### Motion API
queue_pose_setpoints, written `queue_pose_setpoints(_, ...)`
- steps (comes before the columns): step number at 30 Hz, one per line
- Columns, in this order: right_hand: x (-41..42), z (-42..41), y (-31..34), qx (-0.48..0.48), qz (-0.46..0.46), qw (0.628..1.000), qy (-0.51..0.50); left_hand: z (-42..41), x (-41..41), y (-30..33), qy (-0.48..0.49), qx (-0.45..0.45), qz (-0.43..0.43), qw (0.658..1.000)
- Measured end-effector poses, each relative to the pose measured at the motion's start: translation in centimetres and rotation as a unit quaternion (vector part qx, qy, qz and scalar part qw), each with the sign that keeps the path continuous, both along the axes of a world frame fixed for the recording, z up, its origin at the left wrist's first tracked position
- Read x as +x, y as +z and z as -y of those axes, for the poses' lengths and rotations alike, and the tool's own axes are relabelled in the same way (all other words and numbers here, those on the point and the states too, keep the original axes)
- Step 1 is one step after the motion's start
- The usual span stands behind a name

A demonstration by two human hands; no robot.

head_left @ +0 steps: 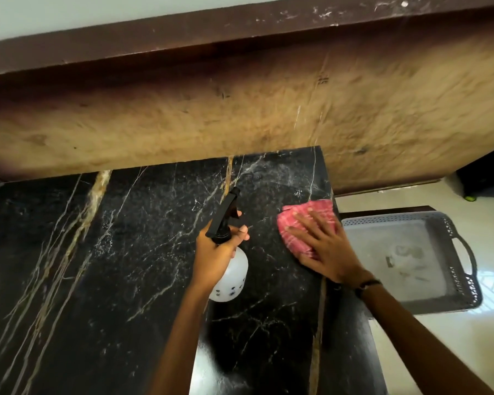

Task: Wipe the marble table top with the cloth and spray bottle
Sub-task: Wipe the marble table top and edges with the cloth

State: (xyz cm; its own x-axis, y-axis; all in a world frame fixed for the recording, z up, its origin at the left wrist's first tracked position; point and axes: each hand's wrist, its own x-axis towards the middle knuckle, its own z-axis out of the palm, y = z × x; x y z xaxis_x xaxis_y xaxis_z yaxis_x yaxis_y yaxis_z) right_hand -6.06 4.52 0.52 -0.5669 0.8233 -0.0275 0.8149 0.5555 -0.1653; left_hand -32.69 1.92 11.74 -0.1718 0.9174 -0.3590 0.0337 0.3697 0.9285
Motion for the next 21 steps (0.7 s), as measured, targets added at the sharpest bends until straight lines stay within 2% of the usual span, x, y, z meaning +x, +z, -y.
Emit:
queue_pose_setpoints(3, 2.1, -1.5, 0.3, -0.026, -0.005, 0.996, -0.086, -0.6, -0.5, -0.1, -0.009, 0.012, -0.005, 1.0)
queue_pose_setpoints(5, 0.8, -3.0, 0.3, -0.026, -0.001, 0.994, -0.106, -1.1, -0.8, -0.2, -0.004, 0.017, -0.001, 1.0)
queue_pose_setpoints(11, -6.8, -6.8, 0.2, -0.022, 0.019, 0.997, -0.072, -2.7, -1.3, -0.6, 0.004, 0.032, 0.001, 0.999)
queue_pose_setpoints(18, -15.2, -10.7, 0.6, -0.035, -0.039, 0.998, -0.04, -4.1, -1.5, -0.4, 0.006, 0.032, -0.022, 0.999)
queue_pose_setpoints(21, -17.5, -12.9, 0.9, -0.045, -0.01, 0.998, -0.036, -4.5, -1.4, -0.4, 0.015, 0.036, -0.042, 0.998)
